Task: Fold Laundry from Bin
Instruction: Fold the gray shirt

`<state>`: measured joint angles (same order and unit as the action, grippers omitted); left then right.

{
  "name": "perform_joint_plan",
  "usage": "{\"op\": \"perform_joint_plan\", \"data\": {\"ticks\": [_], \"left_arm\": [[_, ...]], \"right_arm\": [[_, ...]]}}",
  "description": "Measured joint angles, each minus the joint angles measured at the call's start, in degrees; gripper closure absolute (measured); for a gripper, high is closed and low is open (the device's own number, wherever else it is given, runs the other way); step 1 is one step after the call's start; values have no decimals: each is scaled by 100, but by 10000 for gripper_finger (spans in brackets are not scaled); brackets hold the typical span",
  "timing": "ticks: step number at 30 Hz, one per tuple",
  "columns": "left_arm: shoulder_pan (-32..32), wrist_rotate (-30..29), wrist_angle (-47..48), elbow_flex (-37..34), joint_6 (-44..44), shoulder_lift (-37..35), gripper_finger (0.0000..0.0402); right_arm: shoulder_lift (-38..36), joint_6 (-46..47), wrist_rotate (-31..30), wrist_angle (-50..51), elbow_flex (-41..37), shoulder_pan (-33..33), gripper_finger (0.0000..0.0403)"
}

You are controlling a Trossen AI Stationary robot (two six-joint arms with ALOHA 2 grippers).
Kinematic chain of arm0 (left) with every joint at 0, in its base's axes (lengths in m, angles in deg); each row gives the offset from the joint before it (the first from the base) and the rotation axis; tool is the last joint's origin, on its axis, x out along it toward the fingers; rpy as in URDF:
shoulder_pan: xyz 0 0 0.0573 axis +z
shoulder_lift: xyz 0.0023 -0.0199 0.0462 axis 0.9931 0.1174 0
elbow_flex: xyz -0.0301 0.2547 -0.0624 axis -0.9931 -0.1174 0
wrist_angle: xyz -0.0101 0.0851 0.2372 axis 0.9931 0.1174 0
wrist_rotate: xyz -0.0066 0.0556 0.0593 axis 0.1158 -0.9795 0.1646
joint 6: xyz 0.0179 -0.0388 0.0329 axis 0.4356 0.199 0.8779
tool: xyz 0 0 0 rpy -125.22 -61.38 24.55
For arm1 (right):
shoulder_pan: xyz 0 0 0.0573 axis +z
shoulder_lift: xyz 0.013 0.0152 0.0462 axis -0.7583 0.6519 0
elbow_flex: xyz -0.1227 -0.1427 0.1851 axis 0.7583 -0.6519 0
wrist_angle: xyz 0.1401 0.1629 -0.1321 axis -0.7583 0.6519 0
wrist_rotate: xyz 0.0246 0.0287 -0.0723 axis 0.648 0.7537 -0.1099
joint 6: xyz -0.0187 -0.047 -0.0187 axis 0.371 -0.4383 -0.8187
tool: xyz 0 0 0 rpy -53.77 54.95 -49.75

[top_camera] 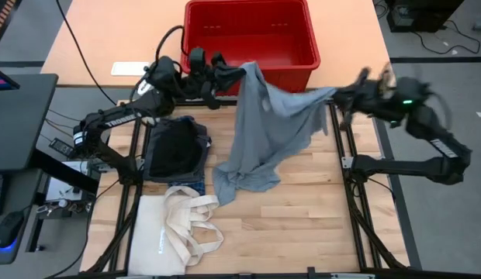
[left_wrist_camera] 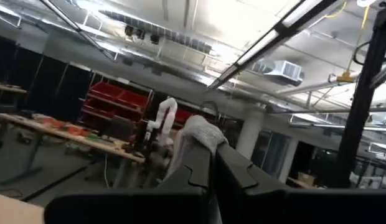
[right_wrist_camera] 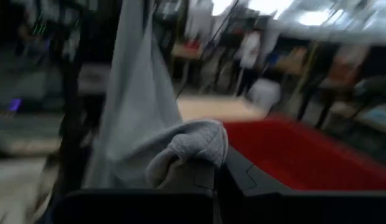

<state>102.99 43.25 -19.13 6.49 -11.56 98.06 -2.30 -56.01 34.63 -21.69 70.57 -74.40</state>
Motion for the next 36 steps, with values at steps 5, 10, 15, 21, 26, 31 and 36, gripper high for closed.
{"op": "perform_joint_plan", "data": {"ticks": [5,10,15,21,26,31,36], "left_arm": [[-11,479,-54,303,269,-11,386],[-7,536,-158,831,1169,0,386],[-8,-131,-405,1305,2251,94,386],[275,-880,-337,1906,3231,612,386],[792,-905,-293,2732,2925,1343,386],[1197,-904,-327,4167,2167,2040,386],[1258,-751,-737,4346,1978,2069,386]], "right_arm": [[-42,-441,-610,-104,1108,108,395],[18,-1057,-399,-409,1854,106,395],[215,-1358,-381,-440,2238,104,395],[657,-2919,-1777,-898,2294,93,395],[1216,-4603,-2653,-2194,2294,23,395],[1750,-5484,-2965,-3553,2292,-371,395],[2001,-5003,-2734,-3367,2716,-591,395]]}}
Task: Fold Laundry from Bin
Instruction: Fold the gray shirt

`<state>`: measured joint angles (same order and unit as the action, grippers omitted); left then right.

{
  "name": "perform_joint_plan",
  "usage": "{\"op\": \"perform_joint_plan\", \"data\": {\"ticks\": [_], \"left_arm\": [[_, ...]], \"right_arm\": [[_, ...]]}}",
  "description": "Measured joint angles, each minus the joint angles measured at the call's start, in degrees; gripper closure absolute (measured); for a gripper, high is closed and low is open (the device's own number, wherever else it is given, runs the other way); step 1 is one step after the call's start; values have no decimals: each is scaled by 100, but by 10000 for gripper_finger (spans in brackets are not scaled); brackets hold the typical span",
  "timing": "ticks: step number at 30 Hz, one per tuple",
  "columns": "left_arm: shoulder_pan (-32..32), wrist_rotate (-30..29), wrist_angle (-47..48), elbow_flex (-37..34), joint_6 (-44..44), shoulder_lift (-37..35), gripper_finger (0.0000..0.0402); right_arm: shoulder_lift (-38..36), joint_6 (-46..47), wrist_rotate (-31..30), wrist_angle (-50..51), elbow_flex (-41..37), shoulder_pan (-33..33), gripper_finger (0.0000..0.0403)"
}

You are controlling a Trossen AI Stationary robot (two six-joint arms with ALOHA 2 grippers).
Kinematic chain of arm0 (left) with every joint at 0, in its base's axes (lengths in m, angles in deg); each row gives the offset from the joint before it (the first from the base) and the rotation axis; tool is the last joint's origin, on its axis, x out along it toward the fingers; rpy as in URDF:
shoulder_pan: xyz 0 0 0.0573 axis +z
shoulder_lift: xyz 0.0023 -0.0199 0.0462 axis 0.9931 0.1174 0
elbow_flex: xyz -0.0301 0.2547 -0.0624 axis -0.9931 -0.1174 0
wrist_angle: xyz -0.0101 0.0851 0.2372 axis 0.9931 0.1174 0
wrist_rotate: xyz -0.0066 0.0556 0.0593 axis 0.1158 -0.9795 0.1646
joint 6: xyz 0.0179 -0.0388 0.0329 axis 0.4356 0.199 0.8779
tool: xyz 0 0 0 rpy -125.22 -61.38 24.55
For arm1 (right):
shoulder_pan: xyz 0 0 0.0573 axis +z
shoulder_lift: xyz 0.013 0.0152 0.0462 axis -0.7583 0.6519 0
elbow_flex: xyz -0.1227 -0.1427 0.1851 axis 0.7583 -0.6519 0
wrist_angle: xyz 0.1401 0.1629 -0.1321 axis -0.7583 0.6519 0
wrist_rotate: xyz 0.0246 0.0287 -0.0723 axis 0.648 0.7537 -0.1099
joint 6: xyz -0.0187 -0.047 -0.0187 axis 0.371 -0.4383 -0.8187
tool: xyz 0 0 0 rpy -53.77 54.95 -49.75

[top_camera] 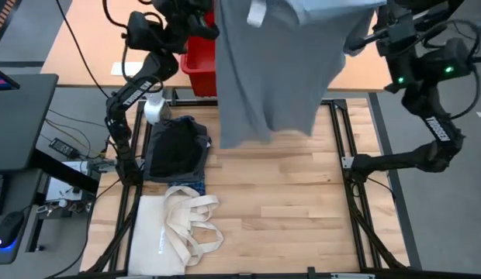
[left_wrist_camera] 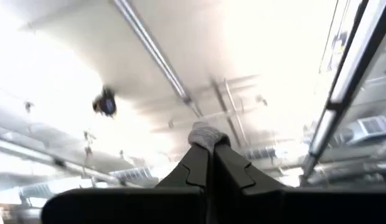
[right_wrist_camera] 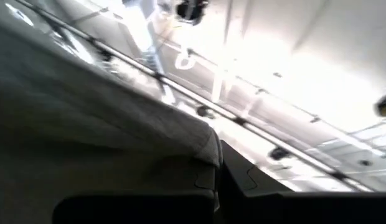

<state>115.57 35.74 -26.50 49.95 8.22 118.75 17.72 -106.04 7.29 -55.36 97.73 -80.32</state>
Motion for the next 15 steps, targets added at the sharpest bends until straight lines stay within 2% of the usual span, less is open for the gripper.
{"op": "perform_joint_plan", "data": {"ticks": [4,6,8,11,15], "left_arm": [[15,32,804,244,-150,-71,386],[-10,277,953,238,-181,-153,386],[-103,819,1184,208,-445,-238,386],[-263,1884,1658,204,-1116,-347,386],[-685,3205,2417,204,-1792,-457,386]], "right_arm": [[285,726,441,1478,919,-118,395],[416,1144,671,2461,1377,-172,395],[480,1626,970,3605,1773,-179,395],[417,2500,1726,5091,2275,-108,395],[214,3673,2855,6589,2690,34,395]]}}
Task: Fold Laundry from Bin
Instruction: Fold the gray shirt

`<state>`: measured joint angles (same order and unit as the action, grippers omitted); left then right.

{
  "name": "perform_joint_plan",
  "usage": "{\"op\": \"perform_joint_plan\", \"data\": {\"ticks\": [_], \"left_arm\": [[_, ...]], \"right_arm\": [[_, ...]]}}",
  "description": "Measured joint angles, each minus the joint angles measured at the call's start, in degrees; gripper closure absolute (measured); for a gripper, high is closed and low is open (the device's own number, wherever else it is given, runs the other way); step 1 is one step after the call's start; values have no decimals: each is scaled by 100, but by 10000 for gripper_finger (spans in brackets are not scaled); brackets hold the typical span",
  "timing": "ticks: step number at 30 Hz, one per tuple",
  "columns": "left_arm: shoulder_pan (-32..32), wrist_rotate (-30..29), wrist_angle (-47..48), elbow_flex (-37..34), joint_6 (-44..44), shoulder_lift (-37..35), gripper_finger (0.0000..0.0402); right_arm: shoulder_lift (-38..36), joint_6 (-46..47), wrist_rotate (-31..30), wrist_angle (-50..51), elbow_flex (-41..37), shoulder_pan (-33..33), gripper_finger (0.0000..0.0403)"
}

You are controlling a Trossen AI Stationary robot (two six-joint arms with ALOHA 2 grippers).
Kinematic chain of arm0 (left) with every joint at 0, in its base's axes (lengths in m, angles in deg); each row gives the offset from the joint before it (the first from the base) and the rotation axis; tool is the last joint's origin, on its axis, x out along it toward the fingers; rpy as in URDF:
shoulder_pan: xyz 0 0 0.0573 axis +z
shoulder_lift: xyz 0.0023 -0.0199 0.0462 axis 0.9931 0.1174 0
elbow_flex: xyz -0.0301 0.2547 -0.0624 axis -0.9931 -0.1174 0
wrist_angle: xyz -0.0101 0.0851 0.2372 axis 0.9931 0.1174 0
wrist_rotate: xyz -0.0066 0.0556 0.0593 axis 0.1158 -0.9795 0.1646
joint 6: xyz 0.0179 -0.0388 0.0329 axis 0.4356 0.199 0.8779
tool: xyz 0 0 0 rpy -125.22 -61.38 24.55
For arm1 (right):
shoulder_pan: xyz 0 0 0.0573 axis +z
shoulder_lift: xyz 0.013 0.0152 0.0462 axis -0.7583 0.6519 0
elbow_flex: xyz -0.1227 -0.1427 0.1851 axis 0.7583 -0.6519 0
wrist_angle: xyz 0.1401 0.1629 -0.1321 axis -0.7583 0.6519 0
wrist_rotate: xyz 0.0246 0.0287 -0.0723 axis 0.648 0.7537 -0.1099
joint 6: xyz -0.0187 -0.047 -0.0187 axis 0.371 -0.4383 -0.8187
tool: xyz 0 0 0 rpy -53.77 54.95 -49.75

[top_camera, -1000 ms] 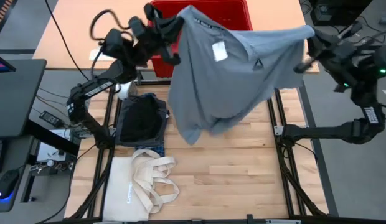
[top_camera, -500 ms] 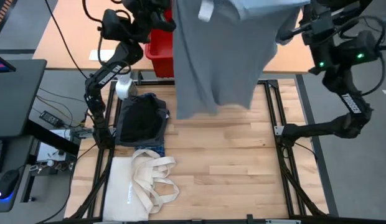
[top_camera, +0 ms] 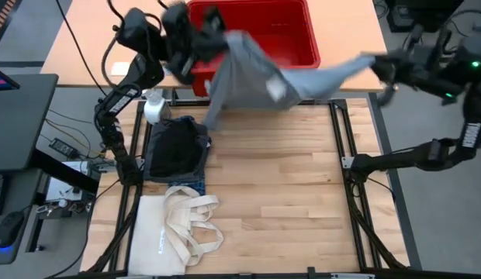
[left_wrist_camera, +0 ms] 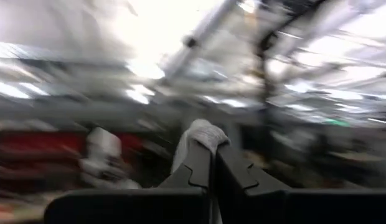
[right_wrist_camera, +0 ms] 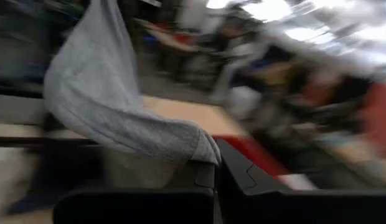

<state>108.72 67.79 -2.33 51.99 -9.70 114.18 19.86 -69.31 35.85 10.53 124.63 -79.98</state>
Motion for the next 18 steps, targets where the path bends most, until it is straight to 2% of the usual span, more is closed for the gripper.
{"op": "perform_joint_plan", "data": {"ticks": [3,10,12,18], "left_arm": [[-409,601,748,0,-219,-21,386],[-1189,610,3149,-7,482,169,386],[-1322,601,3485,-9,433,264,386],[-1793,589,4030,-7,-239,619,386]], "right_arm": [[-129,780,805,741,75,72,395],[-40,1946,2915,2333,66,231,395],[79,1975,3522,2810,63,305,395],[127,2456,5270,2836,-154,679,395]]}}
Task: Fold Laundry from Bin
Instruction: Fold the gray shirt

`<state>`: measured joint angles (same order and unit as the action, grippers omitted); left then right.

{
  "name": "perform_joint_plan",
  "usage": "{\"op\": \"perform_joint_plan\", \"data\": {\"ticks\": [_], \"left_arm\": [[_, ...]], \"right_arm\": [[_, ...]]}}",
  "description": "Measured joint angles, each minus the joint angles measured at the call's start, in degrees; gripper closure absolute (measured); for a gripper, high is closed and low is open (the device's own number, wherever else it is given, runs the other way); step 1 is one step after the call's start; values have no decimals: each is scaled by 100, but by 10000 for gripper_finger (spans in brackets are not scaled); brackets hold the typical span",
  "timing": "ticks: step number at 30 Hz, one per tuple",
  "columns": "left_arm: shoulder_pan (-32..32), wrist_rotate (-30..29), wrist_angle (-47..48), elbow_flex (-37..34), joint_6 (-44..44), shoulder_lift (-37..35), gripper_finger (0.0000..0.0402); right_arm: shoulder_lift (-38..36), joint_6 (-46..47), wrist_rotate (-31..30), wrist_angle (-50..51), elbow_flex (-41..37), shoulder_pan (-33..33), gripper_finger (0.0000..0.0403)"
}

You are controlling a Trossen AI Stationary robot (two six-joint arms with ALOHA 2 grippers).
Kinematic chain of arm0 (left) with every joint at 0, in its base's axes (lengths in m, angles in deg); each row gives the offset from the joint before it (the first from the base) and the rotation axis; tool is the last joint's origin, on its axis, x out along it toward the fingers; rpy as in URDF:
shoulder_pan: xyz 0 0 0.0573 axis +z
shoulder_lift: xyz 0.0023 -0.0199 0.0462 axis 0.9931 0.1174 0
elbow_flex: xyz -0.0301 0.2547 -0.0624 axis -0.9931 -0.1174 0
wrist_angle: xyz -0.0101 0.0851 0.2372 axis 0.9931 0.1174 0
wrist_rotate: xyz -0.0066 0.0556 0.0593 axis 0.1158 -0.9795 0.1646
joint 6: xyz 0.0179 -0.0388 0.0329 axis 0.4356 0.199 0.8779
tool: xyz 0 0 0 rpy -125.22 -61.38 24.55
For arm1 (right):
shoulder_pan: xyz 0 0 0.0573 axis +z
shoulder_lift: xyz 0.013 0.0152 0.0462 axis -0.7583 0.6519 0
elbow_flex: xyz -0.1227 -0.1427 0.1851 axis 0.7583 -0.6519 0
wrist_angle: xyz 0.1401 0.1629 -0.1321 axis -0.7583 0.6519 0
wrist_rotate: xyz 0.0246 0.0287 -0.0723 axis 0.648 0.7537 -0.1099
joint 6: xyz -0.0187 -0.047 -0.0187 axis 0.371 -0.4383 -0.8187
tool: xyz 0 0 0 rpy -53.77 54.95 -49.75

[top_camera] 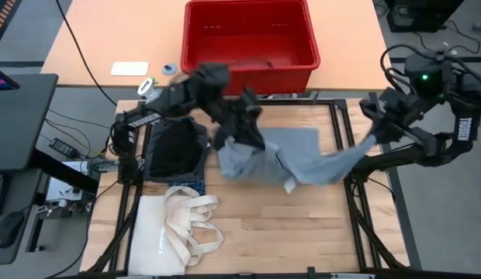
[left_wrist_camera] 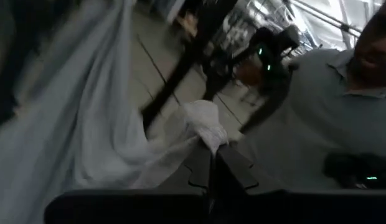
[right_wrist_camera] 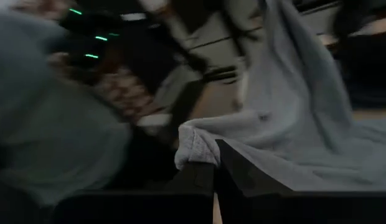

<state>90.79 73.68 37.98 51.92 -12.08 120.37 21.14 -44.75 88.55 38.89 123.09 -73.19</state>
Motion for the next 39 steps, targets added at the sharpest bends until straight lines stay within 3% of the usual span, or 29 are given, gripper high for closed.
{"op": "perform_joint_plan", "data": {"ticks": [6,15,20,25,29,39], "left_arm": [[-598,10,518,-4,-166,364,386],[-816,-127,1141,0,-154,480,386],[-683,-675,2489,-111,73,475,386],[-543,-743,3221,-775,626,499,386],[-376,-737,3194,-1162,1178,480,386],[172,-1152,2588,-2588,1686,480,386]], "right_arm": [[-24,913,781,10,-364,668,395],[-89,1833,-319,15,-1663,1714,395],[-35,1729,-147,14,-2816,1995,395],[-105,1072,32,15,-3570,1830,394],[-174,798,-457,13,-4161,1597,394],[-191,893,-2618,18,-5687,986,394]]}}
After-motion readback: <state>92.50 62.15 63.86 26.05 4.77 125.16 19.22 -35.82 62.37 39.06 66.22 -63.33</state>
